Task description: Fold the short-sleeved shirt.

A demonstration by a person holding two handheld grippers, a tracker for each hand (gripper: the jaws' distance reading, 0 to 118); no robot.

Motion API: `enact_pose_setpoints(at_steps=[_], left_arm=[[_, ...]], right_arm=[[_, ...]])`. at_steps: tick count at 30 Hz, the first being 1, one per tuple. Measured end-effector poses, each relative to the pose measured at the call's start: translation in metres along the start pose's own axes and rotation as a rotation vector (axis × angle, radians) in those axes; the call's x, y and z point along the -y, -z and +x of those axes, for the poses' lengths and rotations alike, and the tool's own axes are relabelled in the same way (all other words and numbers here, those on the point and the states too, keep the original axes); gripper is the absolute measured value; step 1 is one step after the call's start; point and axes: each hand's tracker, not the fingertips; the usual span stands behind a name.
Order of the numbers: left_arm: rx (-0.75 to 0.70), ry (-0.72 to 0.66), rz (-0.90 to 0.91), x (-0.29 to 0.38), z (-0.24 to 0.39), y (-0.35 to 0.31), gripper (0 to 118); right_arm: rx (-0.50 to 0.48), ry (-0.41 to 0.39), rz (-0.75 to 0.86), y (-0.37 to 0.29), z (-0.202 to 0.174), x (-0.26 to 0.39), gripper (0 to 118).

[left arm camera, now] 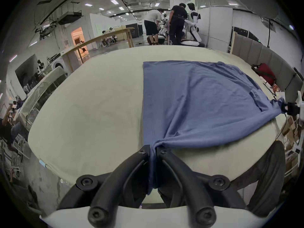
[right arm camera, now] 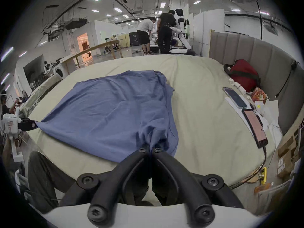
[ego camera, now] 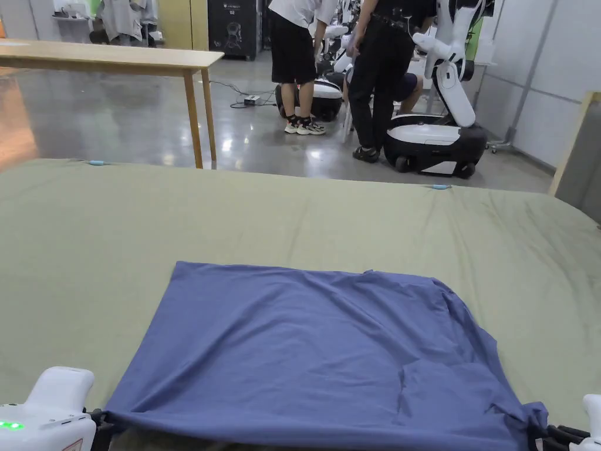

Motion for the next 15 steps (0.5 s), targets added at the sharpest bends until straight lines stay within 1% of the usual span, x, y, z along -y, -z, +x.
enact_pose_setpoints(at_steps=[2,4,6,7,8,9,10,11,12,13,14,15], left_arm=[[0.007,-0.001,-0.016,0.003,0.002,0.005,6],[0.008,-0.004,-0.024,0.005,0.002,0.007,6],[0.028,-0.029,-0.023,0.007,0.001,0.009,6],[0.046,-0.044,-0.017,0.007,0.000,0.009,12],[0.051,-0.074,-0.016,0.006,-0.002,0.009,35],[0.052,-0.112,-0.028,0.006,-0.003,0.010,78],[0.060,-0.133,-0.028,0.007,-0.003,0.008,112],[0.061,-0.139,0.018,0.006,-0.003,0.001,110],[0.054,-0.146,0.017,0.004,-0.003,-0.002,107],[0.048,-0.153,0.027,0.002,-0.003,-0.006,107],[0.041,-0.169,0.063,0.003,-0.002,-0.011,107],[0.023,-0.184,0.102,0.003,-0.002,-0.018,103]], right_arm=[[0.004,0.002,-0.008,0.004,-0.001,0.003,3],[-0.007,0.028,-0.018,0.007,0.002,0.007,5],[-0.005,0.064,-0.035,0.007,0.005,0.009,10],[0.004,0.075,-0.035,0.006,0.004,0.009,41],[0.004,0.077,-0.035,0.005,0.004,0.010,84],[0.010,0.089,-0.022,-0.001,0.002,0.011,117],[0.001,0.108,0.047,-0.009,0.000,0.010,115],[0.017,0.096,0.024,-0.015,-0.003,0.008,114],[0.044,0.080,0.044,-0.017,-0.009,0.008,114],[0.061,0.074,0.079,-0.021,-0.012,0.009,114],[0.073,0.077,0.097,-0.026,-0.015,0.009,114],[0.083,0.082,0.103,-0.026,-0.014,0.010,113]])
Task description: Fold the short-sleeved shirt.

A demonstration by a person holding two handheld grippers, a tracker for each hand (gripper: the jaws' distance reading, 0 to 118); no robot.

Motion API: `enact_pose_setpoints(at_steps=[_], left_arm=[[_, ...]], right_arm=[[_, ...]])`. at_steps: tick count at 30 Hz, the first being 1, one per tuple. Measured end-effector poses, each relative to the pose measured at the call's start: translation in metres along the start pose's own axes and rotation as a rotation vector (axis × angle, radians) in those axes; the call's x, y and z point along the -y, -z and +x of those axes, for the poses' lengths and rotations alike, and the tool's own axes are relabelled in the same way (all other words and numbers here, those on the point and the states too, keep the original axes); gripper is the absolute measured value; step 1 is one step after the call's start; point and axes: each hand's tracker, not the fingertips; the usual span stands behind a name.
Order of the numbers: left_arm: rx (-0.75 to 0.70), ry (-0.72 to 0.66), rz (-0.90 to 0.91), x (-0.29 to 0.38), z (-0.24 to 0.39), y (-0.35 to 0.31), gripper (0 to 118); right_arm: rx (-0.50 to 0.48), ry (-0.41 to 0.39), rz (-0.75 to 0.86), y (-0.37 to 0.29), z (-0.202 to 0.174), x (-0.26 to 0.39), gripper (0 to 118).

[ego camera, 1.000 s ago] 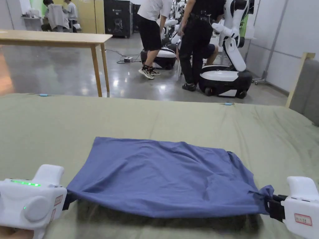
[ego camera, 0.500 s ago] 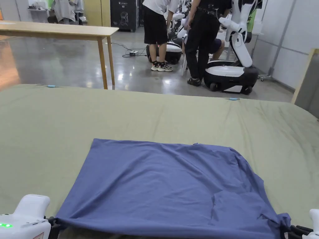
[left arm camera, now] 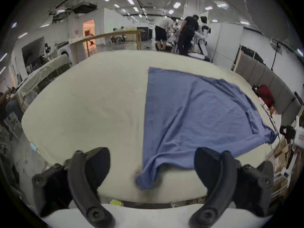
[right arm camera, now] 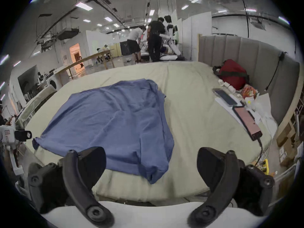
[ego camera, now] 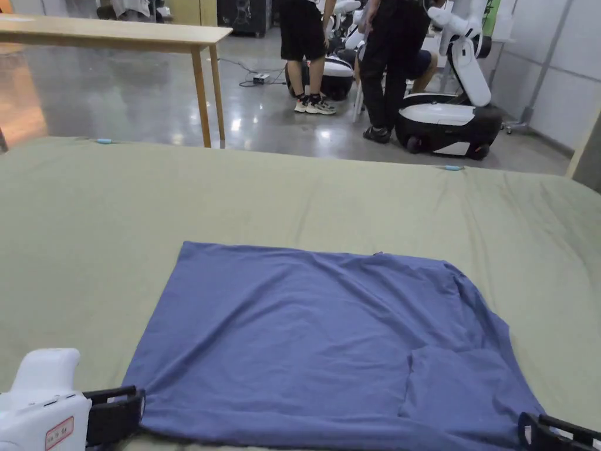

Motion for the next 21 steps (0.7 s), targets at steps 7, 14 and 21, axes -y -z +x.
enact_pose_setpoints(at_steps=[7,14,21], left_arm=[[-0.054,0.028,0.038,0.006,-0.003,-0.017,8],[0.025,-0.040,-0.056,0.007,-0.017,-0.003,113],[-0.004,0.027,-0.162,0.013,-0.010,0.034,109]], right_arm=[[0.039,0.018,0.062,-0.001,0.006,0.011,3],[0.043,0.029,0.036,0.007,0.010,0.024,3],[0.035,0.034,0.004,0.014,0.012,0.023,3]])
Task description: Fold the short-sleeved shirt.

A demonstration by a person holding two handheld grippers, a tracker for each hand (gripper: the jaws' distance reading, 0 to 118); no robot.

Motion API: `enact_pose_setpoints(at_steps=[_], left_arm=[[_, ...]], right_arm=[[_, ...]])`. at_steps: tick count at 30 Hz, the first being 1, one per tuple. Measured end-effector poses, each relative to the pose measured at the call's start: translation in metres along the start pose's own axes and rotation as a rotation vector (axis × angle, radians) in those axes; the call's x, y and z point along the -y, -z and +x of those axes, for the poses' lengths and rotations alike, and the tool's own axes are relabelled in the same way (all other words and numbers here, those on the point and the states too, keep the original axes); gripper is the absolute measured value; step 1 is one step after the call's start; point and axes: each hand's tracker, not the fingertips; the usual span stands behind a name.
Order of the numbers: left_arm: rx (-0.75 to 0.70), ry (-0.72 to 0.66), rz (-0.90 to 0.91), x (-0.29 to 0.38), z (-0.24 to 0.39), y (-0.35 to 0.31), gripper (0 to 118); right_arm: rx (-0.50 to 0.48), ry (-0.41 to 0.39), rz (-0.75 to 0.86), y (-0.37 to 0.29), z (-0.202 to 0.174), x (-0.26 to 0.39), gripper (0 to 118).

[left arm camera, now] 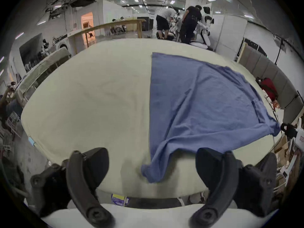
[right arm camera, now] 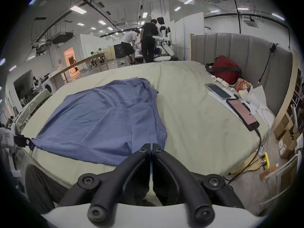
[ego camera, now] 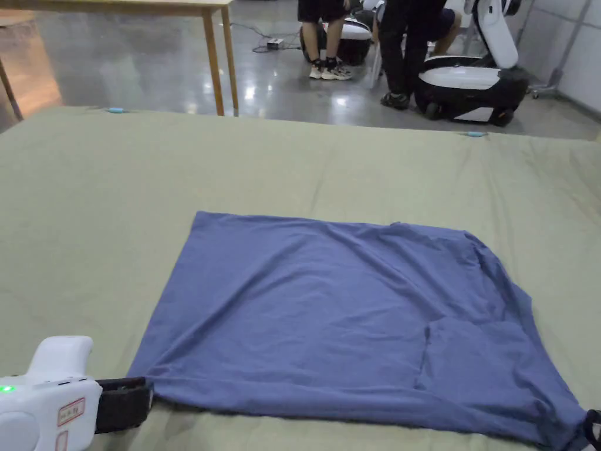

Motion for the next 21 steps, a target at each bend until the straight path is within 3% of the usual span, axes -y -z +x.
enact_pose_setpoints(at_steps=[1,2,3,4,5,6,7,8,9,12,13,14,16,18,21], left_arm=[[-0.006,-0.004,-0.009,-0.001,0.001,0.003,101],[-0.002,-0.004,-0.013,-0.001,0.003,0.004,85],[0.008,-0.002,-0.017,-0.002,0.003,0.005,55],[0.035,0.006,-0.041,-0.002,0.005,0.007,0],[0.037,0.001,-0.033,-0.001,0.009,0.006,0],[0.010,0.029,-0.036,-0.002,0.012,0.004,0],[-0.004,0.057,-0.032,-0.002,0.014,0.004,0],[-0.001,0.043,-0.027,-0.002,0.014,0.003,0],[0.008,0.032,-0.032,-0.002,0.012,0.004,0],[0.020,0.009,-0.030,-0.006,0.012,-0.002,0],[0.014,0.013,-0.027,-0.007,0.012,-0.002,0],[0.014,0.018,-0.028,-0.008,0.013,-0.003,0],[0.016,0.021,-0.035,-0.009,0.013,-0.004,0],[0.020,0.029,-0.041,-0.011,0.013,-0.004,0],[0.025,0.048,-0.042,-0.018,0.012,-0.009,0]], right_arm=[[0.005,-0.009,-0.005,0.001,-0.001,0.000,3],[0.004,-0.019,-0.010,0.002,-0.001,-0.001,3],[0.003,-0.023,-0.013,0.003,0.000,-0.001,3],[0.003,-0.027,-0.017,0.003,0.000,-0.003,3],[-0.001,-0.030,-0.019,0.004,0.001,-0.004,4],[-0.007,-0.034,-0.020,0.004,0.002,-0.004,17],[-0.023,-0.037,-0.034,0.008,0.007,-0.006,67],[-0.046,-0.044,-0.084,0.015,0.010,-0.006,107],[-0.050,-0.049,-0.085,0.020,0.011,-0.007,118],[-0.016,-0.097,-0.112,0.032,0.013,-0.004,116],[-0.013,-0.097,-0.111,0.035,0.015,-0.003,105],[-0.018,-0.091,-0.111,0.036,0.018,-0.002,83],[-0.026,-0.066,-0.116,0.038,0.021,-0.001,14],[-0.065,-0.050,-0.126,0.037,0.023,-0.003,10],[-0.045,-0.092,-0.108,0.028,0.016,-0.011,8]])
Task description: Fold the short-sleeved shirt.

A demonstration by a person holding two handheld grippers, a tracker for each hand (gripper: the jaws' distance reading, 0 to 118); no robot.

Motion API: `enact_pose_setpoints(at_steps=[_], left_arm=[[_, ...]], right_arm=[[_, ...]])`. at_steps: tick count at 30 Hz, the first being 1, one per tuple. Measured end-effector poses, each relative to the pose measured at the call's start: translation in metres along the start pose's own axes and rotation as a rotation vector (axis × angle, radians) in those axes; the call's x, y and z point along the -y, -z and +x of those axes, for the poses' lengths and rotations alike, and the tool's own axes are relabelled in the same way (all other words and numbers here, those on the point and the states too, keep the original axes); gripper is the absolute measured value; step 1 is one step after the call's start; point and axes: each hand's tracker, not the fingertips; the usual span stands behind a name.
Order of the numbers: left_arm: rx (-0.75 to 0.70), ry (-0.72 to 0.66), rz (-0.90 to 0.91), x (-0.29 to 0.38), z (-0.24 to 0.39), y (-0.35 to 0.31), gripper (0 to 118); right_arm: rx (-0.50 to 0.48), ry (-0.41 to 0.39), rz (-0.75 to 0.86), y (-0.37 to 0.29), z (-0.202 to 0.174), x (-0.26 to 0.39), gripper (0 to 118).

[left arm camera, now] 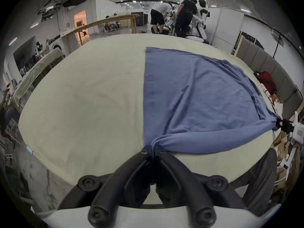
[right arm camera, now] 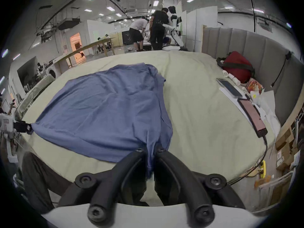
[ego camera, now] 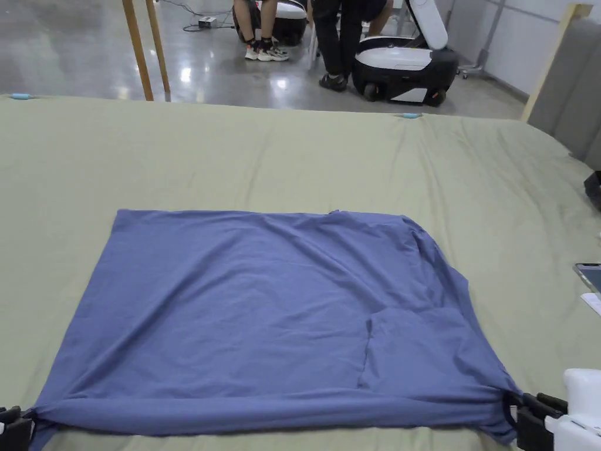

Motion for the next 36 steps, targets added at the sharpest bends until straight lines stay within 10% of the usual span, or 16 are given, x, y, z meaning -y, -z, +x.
enact_pose_setpoints(at_steps=[22,24,25,26,27,32,33,34,36], left_arm=[[0.047,0.076,-0.054,-0.168,-0.008,0.113,0],[0.059,0.069,-0.076,-0.168,-0.011,0.125,4],[0.081,0.050,-0.084,-0.167,-0.012,0.129,23],[0.092,0.040,-0.094,-0.168,-0.016,0.132,61],[0.092,0.028,-0.105,-0.166,-0.018,0.133,100],[-0.003,0.004,-0.033,-0.142,-0.023,0.101,80],[-0.010,-0.017,0.007,-0.135,-0.023,0.086,59],[-0.006,-0.031,0.020,-0.129,-0.024,0.078,17],[-0.010,-0.050,0.067,-0.112,-0.024,0.061,5]], right_arm=[[-0.007,-0.068,-0.103,0.144,-0.011,-0.166,10],[-0.014,-0.033,-0.112,0.151,-0.009,-0.163,33],[-0.013,-0.010,-0.114,0.152,-0.007,-0.162,75],[-0.020,0.020,-0.124,0.152,-0.005,-0.160,111],[-0.028,0.038,-0.130,0.148,-0.003,-0.156,118],[-0.003,0.027,-0.060,0.107,0.000,-0.137,95],[0.014,0.014,-0.040,0.097,0.000,-0.131,67],[0.028,0.019,-0.015,0.090,-0.001,-0.127,14],[0.047,0.028,0.007,0.069,0.003,-0.110,1]])
